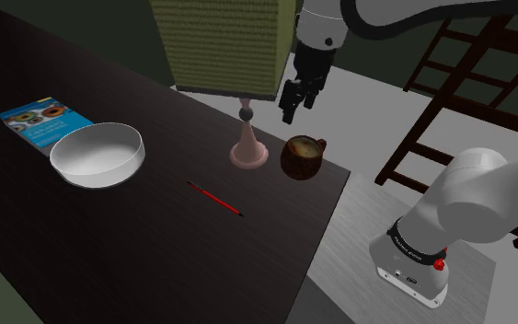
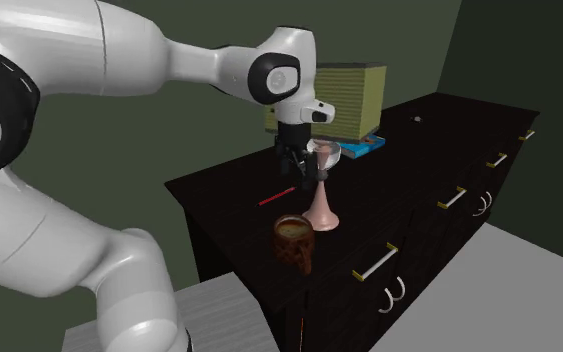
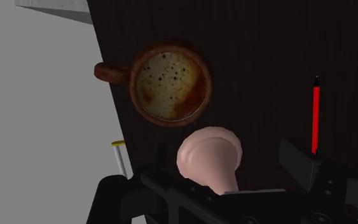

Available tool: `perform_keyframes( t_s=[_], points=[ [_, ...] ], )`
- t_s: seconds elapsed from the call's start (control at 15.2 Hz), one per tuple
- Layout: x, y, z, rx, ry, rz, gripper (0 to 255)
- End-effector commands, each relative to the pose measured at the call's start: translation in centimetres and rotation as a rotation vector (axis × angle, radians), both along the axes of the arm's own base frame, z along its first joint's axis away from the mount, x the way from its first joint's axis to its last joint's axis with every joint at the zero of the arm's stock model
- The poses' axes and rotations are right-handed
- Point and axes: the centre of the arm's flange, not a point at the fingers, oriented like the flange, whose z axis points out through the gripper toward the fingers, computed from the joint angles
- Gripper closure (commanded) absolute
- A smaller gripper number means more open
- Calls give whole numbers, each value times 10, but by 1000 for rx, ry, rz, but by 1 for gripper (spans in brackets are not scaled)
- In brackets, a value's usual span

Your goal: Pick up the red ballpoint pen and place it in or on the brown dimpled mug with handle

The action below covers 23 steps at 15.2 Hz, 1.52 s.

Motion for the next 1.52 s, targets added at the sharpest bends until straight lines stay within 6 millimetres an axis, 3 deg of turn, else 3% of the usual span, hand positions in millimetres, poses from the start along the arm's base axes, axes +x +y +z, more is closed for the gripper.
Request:
perform_keyframes(
  t_s=[0.0,1.39,1.45],
  points=[
    [11,22,-14,-1,1,13,0],
    [118,239,-151,-18,-15,133,0],
    [119,240,-152,-18,-16,134,0]
  ],
)
